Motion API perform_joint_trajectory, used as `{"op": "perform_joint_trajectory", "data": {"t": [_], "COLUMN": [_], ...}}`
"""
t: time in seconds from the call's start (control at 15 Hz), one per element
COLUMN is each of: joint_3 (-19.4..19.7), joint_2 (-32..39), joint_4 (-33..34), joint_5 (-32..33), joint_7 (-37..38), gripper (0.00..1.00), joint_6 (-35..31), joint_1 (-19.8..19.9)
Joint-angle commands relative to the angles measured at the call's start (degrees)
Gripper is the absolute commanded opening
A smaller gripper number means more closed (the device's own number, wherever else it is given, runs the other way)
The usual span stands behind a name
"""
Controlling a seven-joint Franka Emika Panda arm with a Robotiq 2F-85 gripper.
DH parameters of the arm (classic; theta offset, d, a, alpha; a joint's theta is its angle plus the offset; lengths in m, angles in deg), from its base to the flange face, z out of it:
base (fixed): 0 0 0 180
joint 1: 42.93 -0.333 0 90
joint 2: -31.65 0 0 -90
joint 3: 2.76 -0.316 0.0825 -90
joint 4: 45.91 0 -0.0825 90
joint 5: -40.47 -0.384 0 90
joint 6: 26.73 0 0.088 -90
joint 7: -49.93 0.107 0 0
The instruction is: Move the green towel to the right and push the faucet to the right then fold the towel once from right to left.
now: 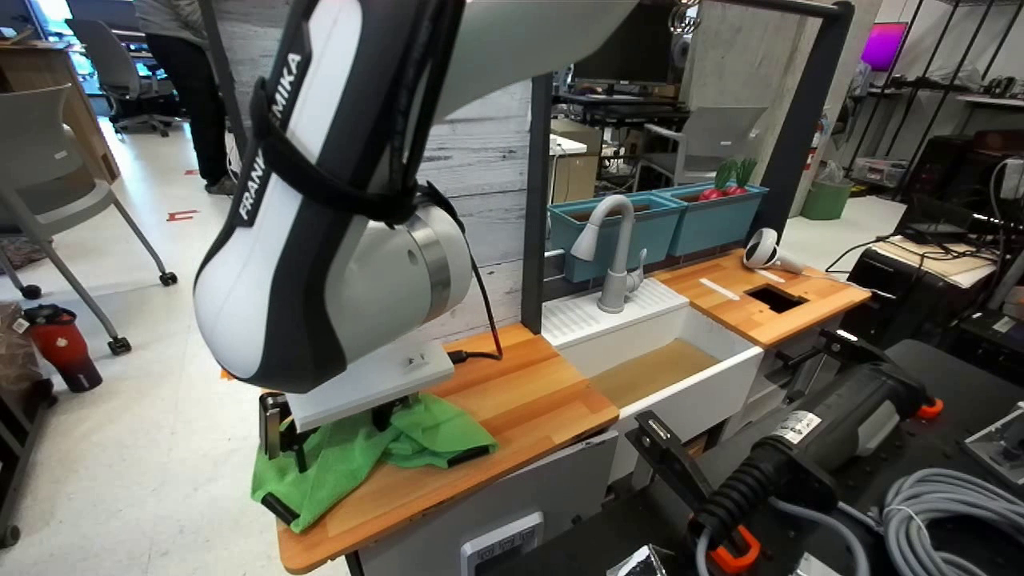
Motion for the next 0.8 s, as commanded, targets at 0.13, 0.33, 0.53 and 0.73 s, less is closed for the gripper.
{"op": "perform_joint_trajectory", "data": {"t": [0.13, 0.33, 0.53, 0.73], "joint_3": [1.1, 1.9, 2.0, 2.2], "joint_2": [0.7, -0.1, -0.3, -0.2], "joint_4": [-0.2, -2.4, -4.2, -5.4], "joint_5": [-3.3, -4.0, -5.0, -6.3], "joint_7": [-1.3, -1.0, -1.4, -1.2], "gripper": [1.00, 1.00, 1.00, 1.00], "joint_6": [-0.9, -2.5, -3.8, -4.2], "joint_1": [2.7, 4.4, 7.0, 9.3]}}
